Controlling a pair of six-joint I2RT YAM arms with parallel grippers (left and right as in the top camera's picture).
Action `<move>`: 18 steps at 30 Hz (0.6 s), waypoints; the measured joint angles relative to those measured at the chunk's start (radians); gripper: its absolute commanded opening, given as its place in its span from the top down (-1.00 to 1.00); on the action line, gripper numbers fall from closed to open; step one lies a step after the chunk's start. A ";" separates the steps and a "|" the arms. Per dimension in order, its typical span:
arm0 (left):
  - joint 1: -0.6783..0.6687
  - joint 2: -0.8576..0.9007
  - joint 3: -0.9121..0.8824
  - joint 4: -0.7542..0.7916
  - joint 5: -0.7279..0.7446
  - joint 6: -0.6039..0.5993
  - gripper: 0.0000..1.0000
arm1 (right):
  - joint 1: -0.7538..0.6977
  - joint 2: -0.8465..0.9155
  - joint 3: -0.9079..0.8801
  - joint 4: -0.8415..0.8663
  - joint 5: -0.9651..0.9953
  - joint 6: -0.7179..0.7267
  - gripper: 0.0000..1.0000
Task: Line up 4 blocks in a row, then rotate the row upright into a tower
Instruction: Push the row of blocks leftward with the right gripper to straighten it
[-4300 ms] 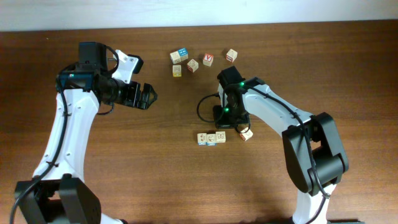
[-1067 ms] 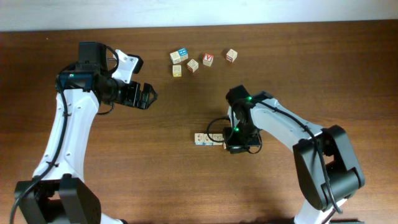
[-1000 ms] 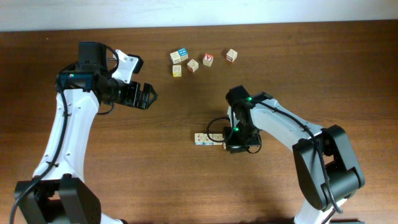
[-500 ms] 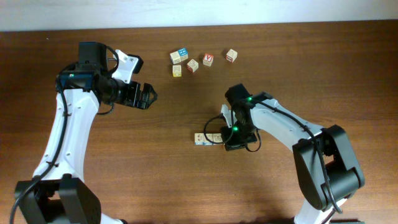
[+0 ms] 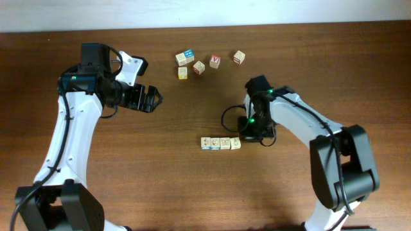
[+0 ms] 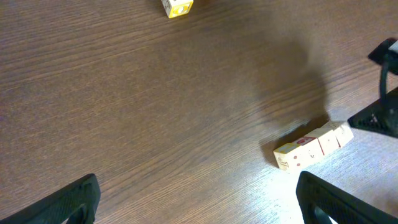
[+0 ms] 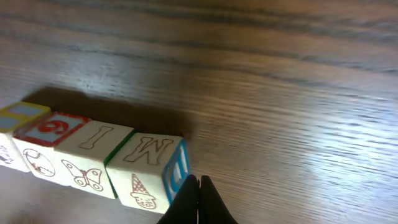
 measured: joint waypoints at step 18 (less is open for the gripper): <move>0.000 0.000 0.000 -0.001 0.000 0.000 -0.98 | 0.129 0.012 0.214 0.185 0.035 0.068 0.92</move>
